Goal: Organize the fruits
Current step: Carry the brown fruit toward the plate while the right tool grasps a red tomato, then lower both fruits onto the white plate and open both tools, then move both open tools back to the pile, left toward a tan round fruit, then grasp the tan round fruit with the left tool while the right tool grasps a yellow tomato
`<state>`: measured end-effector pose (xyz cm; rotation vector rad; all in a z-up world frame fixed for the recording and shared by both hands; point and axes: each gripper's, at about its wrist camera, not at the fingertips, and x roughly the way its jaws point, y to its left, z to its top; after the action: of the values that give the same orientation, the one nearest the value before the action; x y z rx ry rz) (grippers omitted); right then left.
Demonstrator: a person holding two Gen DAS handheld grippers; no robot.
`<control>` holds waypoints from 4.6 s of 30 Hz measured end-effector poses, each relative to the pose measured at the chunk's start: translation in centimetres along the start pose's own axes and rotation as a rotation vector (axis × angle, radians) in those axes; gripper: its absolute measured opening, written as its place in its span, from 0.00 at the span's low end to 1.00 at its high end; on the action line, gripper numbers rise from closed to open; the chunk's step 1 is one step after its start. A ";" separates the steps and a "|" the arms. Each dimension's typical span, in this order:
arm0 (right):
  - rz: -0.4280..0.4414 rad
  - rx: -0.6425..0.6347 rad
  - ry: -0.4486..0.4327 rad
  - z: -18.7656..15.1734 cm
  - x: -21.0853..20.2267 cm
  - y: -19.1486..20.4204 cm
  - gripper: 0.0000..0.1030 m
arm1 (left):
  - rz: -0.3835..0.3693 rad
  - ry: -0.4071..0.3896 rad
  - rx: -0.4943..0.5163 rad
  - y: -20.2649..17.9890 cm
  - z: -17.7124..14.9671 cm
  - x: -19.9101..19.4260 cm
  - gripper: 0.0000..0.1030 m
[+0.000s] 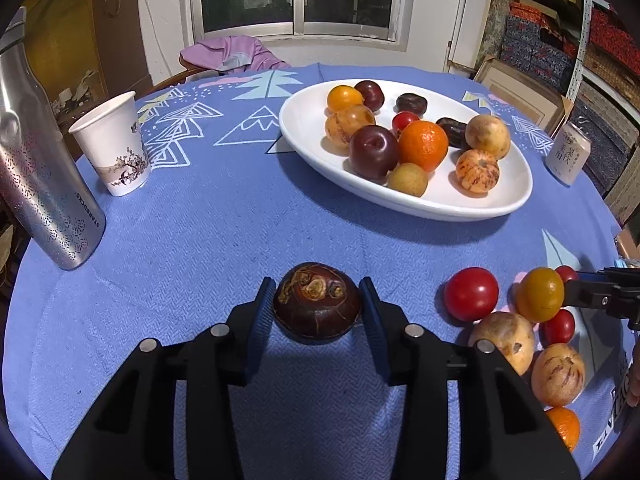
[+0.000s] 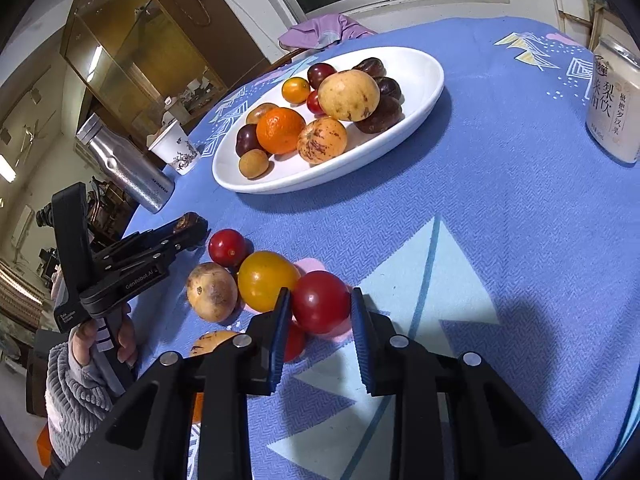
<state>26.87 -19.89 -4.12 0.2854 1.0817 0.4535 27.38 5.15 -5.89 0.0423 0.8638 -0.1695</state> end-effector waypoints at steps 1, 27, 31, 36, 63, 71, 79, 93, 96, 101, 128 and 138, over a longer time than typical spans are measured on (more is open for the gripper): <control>-0.006 -0.001 0.001 0.0 0.1 0.0 0.29 | -0.002 0.006 -0.002 0.0 0.0 0.1 0.41; -0.025 -0.086 -0.492 12.7 -11.0 4.4 0.29 | -0.008 -0.324 -0.050 -4.4 12.6 -8.2 0.41; -0.075 -0.046 -0.383 15.4 -4.6 1.5 0.29 | -0.010 -0.242 -0.103 -2.2 13.6 -1.8 0.41; -0.122 0.008 -0.265 17.8 1.2 -1.7 0.29 | -0.025 -0.158 -0.123 -0.1 15.0 3.8 0.41; 0.081 -0.146 -0.566 13.4 -10.9 7.2 0.70 | 0.058 -0.347 -0.083 -1.0 14.4 -3.6 0.89; -0.044 -0.287 -0.430 7.6 -10.0 10.8 0.80 | 0.086 -0.280 -0.030 -3.5 7.8 -7.5 0.94; -0.134 -0.084 -0.311 0.0 -7.6 3.6 0.92 | 0.093 -0.155 -0.078 -3.5 -1.8 -7.5 0.96; -0.055 0.110 -0.213 -1.1 -6.5 -0.5 0.95 | 0.039 -0.104 0.002 -6.0 -2.1 -5.1 0.96; -0.054 0.111 -0.213 -0.8 -6.6 -0.4 0.95 | 0.038 -0.112 0.047 -7.3 -1.8 -4.8 0.96; -0.057 0.115 -0.198 -0.8 -6.4 -0.4 0.96 | 0.124 -0.108 0.152 -9.2 -2.0 -3.5 0.96; -0.058 0.103 -0.192 -0.8 -6.3 -0.3 0.96 | 0.219 -0.153 0.009 -3.8 -2.8 -6.0 0.96; -0.058 0.101 -0.191 -0.8 -6.3 -0.3 0.96 | 0.199 -0.087 0.015 -3.7 -3.2 -4.3 0.96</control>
<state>23.72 -23.19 0.27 0.3774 0.9250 0.3137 21.63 2.46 -4.55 0.1339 0.7668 0.0089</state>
